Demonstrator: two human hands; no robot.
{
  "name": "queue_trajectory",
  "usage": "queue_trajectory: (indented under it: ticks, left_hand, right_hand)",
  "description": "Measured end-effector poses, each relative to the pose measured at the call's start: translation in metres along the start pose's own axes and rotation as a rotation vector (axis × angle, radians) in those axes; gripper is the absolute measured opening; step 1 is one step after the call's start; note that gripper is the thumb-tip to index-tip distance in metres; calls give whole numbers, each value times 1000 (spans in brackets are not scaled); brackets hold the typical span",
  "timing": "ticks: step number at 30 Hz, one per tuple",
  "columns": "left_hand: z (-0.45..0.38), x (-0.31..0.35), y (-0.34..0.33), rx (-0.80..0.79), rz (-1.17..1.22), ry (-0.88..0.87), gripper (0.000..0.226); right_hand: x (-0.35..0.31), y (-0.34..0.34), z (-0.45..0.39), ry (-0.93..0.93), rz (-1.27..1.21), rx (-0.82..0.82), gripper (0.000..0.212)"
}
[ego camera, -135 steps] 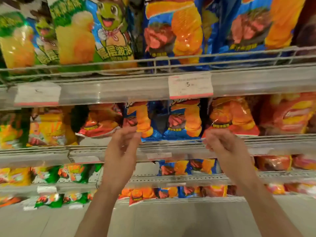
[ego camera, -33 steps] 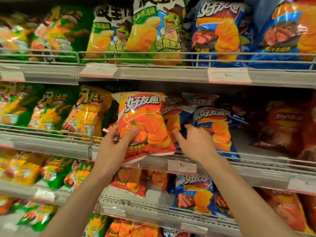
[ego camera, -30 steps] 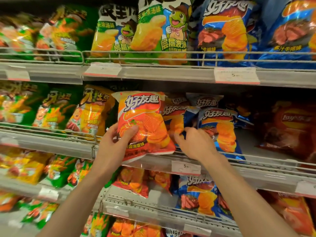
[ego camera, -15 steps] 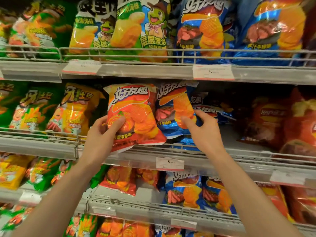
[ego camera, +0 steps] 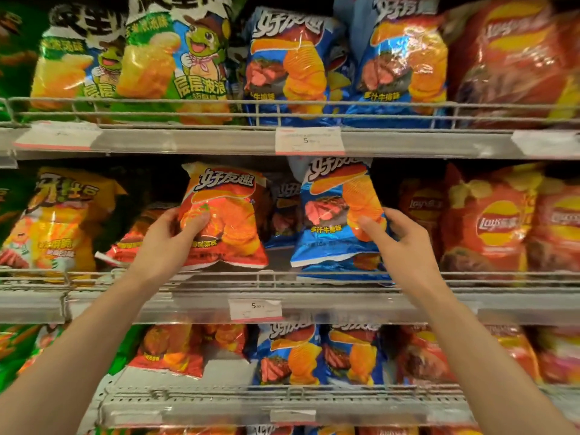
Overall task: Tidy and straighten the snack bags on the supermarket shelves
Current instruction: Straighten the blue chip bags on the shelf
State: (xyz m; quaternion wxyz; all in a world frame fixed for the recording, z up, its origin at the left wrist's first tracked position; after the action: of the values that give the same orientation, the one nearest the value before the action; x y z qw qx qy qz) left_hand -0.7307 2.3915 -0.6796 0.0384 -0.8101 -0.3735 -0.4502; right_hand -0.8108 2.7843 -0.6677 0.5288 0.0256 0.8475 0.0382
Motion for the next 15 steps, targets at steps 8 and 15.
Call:
queue_trajectory:
  ticks: [8,15]
  left_hand:
    - [-3,3,-30,-93,-628,-123,69]
    - [13,37,-33,47,-716,-417,46]
  right_hand:
    - [14,10,-10,-48,-11,-39,10]
    - [21,6,-20,-86,-35,-74,9]
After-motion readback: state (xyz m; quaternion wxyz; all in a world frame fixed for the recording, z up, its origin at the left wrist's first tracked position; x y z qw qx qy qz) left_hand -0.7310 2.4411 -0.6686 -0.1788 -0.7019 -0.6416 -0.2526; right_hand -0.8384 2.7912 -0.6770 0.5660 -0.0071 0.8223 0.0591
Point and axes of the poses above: each hand's wrist, its own z-axis away from the middle knuckle, its own y-axis out of the back of the hand, x = y × z, the point moved 9 cm from there along -z, towards the middle knuckle, and after that the axes turned 12 degrees about -y, right-handed, at the moved point
